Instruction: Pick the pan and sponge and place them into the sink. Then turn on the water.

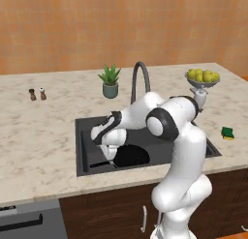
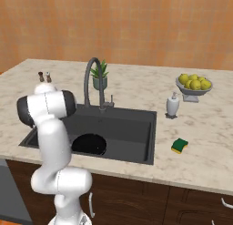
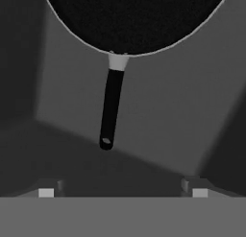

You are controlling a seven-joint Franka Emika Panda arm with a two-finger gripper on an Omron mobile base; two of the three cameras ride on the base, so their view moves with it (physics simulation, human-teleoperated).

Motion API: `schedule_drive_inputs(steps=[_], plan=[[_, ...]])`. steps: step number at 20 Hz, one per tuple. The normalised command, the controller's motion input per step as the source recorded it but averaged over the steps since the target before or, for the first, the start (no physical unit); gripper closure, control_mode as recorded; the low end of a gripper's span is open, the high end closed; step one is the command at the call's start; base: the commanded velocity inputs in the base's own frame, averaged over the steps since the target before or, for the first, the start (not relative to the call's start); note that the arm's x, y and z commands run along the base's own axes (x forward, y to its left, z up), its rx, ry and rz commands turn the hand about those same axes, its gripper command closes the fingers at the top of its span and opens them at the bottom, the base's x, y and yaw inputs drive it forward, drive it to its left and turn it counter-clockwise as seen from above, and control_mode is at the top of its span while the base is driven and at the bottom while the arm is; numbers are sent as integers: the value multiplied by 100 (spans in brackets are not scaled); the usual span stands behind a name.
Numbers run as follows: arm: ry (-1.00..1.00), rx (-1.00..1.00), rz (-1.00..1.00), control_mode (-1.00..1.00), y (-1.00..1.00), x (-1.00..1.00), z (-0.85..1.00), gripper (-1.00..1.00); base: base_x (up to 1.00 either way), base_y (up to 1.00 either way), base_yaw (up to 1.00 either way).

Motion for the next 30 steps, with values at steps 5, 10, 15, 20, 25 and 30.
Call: schedule_drive_inputs(steps=[5, 10, 15, 20, 25, 30], plan=[[-5, -3, 0, -100, 0, -61, 97, -100, 0, 0, 0], [0, -7, 3, -100, 0, -69, 100, -100, 0, 0, 0], [0, -14, 11, -100, 0, -59, 100, -100, 0, 0, 0], [-2, -11, 21, -100, -14, -58, 100, -100, 0, 0, 0], [-8, -4, 20, -100, -47, -70, 82, -100, 0, 0, 0], [-6, 0, 24, -100, -97, -68, 38, -100, 0, 0, 0]])
